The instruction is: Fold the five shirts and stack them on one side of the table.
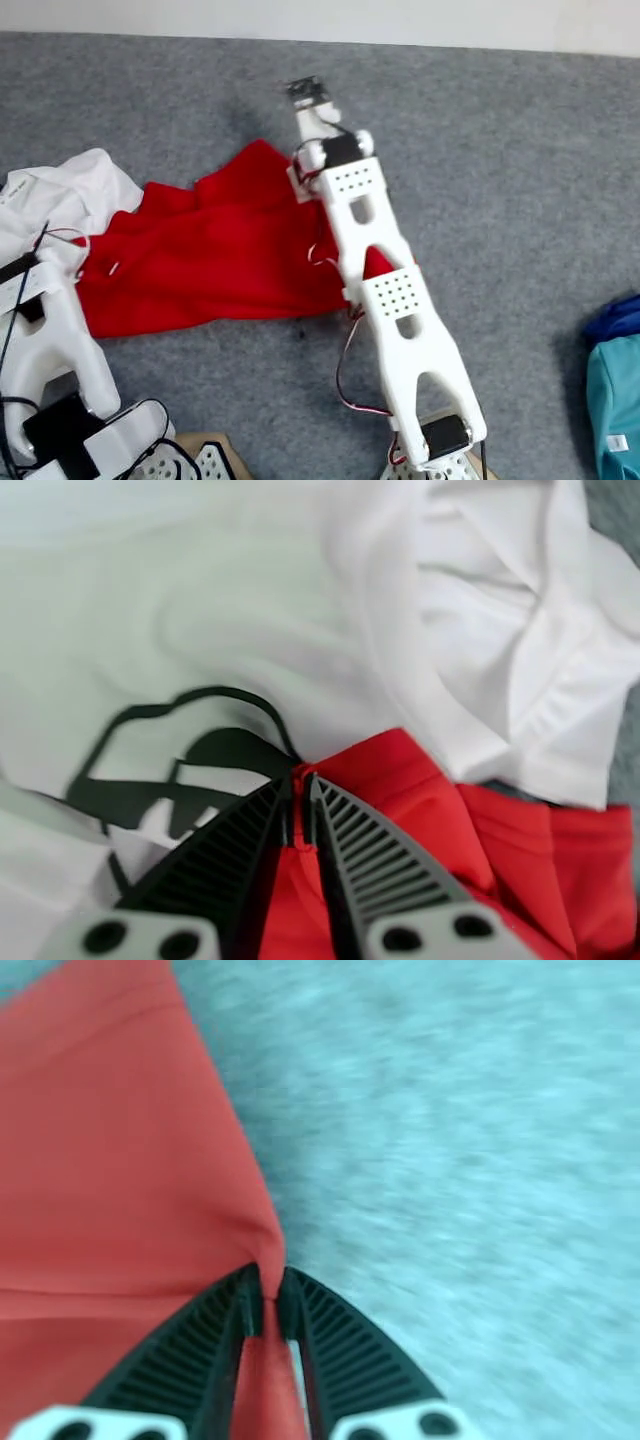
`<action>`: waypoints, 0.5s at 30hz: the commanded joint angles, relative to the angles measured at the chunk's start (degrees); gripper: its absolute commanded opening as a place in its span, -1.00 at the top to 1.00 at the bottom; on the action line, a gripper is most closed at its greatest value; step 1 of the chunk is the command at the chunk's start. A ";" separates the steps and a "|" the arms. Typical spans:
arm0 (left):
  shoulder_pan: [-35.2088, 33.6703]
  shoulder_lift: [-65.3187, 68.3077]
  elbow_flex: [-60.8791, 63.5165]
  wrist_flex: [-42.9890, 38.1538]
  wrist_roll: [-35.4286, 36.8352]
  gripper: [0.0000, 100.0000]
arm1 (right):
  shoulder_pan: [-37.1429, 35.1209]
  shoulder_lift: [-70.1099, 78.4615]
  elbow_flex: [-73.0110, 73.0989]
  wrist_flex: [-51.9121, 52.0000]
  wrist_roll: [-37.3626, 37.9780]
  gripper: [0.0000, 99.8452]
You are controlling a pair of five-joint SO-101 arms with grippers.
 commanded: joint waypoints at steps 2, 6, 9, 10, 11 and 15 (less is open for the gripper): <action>5.93 -2.24 -2.59 -0.70 -0.26 0.99 | 3.03 -14.11 -6.02 6.55 -2.55 0.99; 7.60 -1.98 -7.96 -0.44 -2.29 0.99 | 6.81 -23.16 -6.02 9.89 -2.73 0.99; 8.40 -1.98 -12.70 1.76 -2.29 0.99 | 12.09 -29.58 -6.02 9.89 -2.73 0.99; 8.40 -1.98 -14.81 3.16 -2.29 0.99 | 14.02 -31.78 -6.02 9.89 -2.73 0.99; 8.40 -1.98 -16.75 4.31 -2.29 0.99 | 15.87 -33.89 -6.02 9.89 -2.73 0.99; 8.04 -1.98 -21.76 5.63 -2.29 0.99 | 22.46 -41.19 -6.02 9.89 -2.73 0.99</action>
